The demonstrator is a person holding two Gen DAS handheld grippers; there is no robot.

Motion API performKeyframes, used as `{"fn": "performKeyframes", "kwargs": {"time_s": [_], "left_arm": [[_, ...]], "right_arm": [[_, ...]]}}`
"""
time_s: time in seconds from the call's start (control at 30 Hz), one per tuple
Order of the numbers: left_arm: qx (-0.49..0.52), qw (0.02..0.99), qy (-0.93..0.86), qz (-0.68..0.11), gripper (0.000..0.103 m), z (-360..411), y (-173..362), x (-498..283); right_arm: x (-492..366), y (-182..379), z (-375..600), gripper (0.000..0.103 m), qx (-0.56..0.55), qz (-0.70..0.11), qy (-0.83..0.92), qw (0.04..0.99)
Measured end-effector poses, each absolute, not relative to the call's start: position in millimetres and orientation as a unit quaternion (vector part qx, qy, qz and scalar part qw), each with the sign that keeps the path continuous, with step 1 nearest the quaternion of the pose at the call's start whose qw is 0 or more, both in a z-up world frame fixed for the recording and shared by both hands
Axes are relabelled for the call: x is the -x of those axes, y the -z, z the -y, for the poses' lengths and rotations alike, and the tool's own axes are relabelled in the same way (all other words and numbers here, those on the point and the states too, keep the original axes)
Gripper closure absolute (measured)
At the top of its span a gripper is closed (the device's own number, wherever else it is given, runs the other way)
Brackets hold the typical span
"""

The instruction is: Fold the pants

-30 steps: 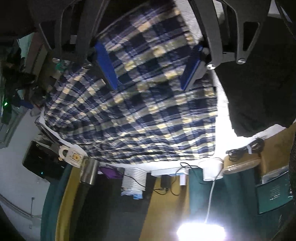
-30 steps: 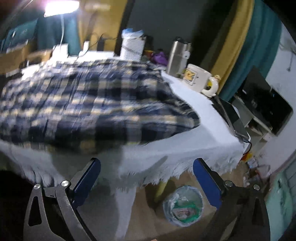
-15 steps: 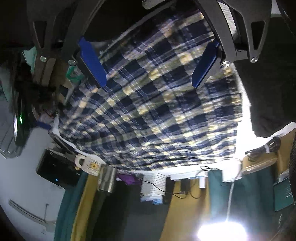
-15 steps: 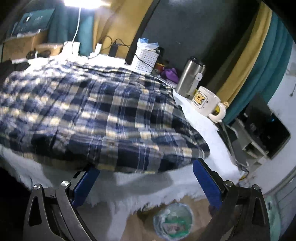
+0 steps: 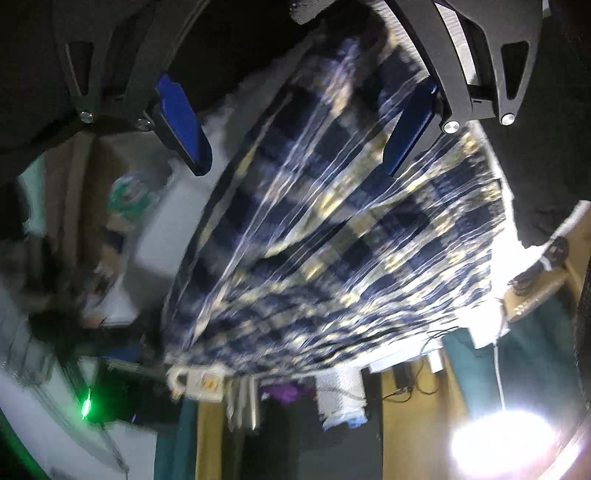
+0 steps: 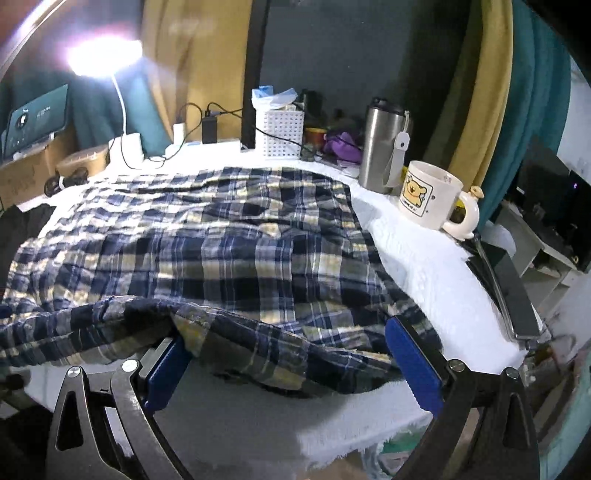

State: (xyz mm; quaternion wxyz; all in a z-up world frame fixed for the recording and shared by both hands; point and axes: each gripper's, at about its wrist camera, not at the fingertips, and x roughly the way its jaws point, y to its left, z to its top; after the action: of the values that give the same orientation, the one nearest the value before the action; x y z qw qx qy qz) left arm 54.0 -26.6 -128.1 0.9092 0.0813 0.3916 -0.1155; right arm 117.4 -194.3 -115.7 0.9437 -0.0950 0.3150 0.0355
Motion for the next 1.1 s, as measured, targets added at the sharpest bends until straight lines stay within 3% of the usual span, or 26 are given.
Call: {"fn": "performKeyframes", "kwargs": {"time_s": [0.1,0.13,0.2,0.23,0.27,0.37,0.77,1.1], "left_arm": [[-0.074,0.909,0.101,-0.397,0.011,17.9,133.0,-57.5],[-0.067,0.909,0.098,-0.399,0.018,13.0,133.2,-58.2],[-0.065,0.911,0.096,-0.396,0.049,6.7,130.5,-56.9],[-0.068,0.912,0.085,-0.395,0.076,2.9,128.3,-56.8],[-0.069,0.914,0.072,-0.393,0.091,-1.6,126.1,-56.9],[-0.041,0.931,0.059,-0.359,0.1,-16.1,108.4,-51.4],[0.02,0.95,0.067,-0.306,0.101,-32.1,64.2,-51.2],[0.044,0.955,0.072,-0.285,0.101,-41.4,43.4,-49.1]], "right_arm": [[-119.2,110.2,196.0,0.003,0.091,-0.311,-0.037,0.945],[-119.2,109.8,197.0,0.003,0.09,-0.311,-0.037,0.945],[-117.4,109.8,200.0,0.003,0.087,-0.312,-0.036,0.945],[-116.5,110.7,201.1,0.003,0.088,-0.313,-0.035,0.945],[-115.4,112.1,202.3,0.003,0.089,-0.314,-0.034,0.945],[-110.1,119.8,202.0,0.003,0.095,-0.319,-0.035,0.942],[-66.9,153.2,138.3,0.003,0.216,-0.284,-0.05,0.933],[-112.7,161.5,177.3,0.003,0.189,-0.295,-0.026,0.936]]}}
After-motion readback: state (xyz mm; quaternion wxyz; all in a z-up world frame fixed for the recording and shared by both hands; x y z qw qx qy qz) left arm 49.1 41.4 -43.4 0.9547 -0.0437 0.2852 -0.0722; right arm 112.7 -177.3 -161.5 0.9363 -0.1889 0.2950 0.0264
